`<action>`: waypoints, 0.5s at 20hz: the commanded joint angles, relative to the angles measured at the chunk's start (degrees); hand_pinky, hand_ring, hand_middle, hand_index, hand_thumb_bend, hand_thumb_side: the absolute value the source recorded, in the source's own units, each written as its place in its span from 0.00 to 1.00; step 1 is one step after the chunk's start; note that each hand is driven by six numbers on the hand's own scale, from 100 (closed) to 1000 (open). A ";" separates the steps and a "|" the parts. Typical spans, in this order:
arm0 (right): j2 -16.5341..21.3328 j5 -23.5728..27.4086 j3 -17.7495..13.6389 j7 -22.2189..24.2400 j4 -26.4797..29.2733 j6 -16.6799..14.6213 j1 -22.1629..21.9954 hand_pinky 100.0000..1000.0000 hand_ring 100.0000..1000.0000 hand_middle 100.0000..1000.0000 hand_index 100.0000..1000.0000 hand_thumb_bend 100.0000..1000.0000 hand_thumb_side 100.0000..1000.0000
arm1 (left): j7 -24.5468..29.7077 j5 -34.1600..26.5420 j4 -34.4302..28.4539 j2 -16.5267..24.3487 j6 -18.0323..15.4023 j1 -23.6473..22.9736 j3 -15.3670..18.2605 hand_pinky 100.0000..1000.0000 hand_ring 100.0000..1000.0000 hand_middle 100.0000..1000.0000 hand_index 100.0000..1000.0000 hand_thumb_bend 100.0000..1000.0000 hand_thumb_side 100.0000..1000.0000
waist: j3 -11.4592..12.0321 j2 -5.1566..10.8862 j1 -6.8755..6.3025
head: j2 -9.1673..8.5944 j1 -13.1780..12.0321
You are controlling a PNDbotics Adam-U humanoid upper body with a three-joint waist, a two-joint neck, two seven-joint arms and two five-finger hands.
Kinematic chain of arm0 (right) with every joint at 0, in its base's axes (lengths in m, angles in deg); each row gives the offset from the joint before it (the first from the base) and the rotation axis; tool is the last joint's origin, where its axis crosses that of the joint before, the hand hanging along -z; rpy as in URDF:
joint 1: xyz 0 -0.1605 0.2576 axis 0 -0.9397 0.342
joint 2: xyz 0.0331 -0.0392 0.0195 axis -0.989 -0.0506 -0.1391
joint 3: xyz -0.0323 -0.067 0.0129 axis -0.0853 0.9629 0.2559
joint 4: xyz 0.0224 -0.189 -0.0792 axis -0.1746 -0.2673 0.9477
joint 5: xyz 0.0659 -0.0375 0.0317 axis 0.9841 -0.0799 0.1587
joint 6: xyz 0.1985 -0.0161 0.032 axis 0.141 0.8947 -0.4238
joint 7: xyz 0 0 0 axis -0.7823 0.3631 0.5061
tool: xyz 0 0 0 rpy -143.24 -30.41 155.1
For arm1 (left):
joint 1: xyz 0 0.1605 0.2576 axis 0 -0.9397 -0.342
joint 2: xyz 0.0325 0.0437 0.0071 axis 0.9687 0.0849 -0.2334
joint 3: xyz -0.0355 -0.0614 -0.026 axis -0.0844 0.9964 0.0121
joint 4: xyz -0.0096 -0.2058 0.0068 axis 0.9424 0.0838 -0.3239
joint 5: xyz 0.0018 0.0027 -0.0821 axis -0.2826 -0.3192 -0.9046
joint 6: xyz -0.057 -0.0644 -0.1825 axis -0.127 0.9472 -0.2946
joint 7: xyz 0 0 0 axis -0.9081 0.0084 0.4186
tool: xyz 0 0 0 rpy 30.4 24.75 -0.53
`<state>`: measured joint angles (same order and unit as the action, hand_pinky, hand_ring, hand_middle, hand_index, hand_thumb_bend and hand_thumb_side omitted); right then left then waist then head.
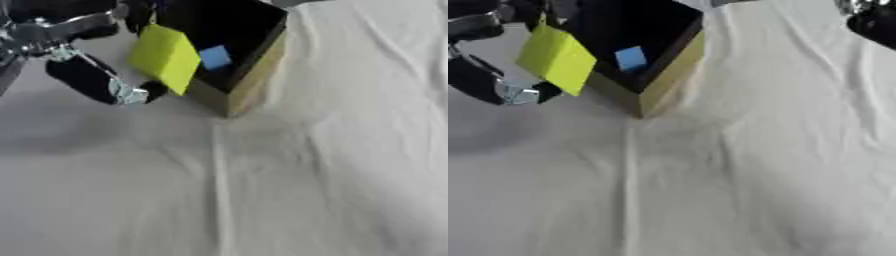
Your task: Pick up objects on the table and place them in the box.
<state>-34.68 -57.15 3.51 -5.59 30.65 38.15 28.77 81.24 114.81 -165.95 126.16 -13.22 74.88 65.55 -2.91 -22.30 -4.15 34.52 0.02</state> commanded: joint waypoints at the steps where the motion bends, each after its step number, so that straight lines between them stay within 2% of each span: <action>1: 0.93 0.56 -0.22 0.15 0.85 -0.04 1.01 0.82 0.85 0.71 0.78 0.00 0.63 | -1.94 1.34 3.92 -1.76 -0.30 3.31 1.75 0.60 0.58 0.55 0.59 0.00 0.31 | -0.37 1.18 -0.04 | -1.57 -1.79; 5: 0.60 0.63 0.00 0.47 0.85 -0.05 1.58 0.82 0.86 0.71 0.78 0.00 0.63 | -4.37 5.06 9.86 -5.26 -1.28 7.02 2.52 0.60 0.58 0.55 0.59 0.00 0.31 | -1.58 0.88 -0.47 | -2.50 -3.22; 10: 0.10 0.85 0.18 0.79 0.85 -0.11 2.40 0.82 0.85 0.71 0.78 0.00 0.63 | -7.57 12.48 19.34 -9.15 -2.46 10.81 3.89 0.61 0.59 0.56 0.59 0.00 0.30 | -3.13 0.45 -0.82 | -3.40 -4.76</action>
<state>-35.33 -56.67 3.89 -5.02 30.65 38.12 30.30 74.64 125.51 -148.18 117.07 -15.46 84.09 68.22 -6.12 -23.11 -5.27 32.02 -4.21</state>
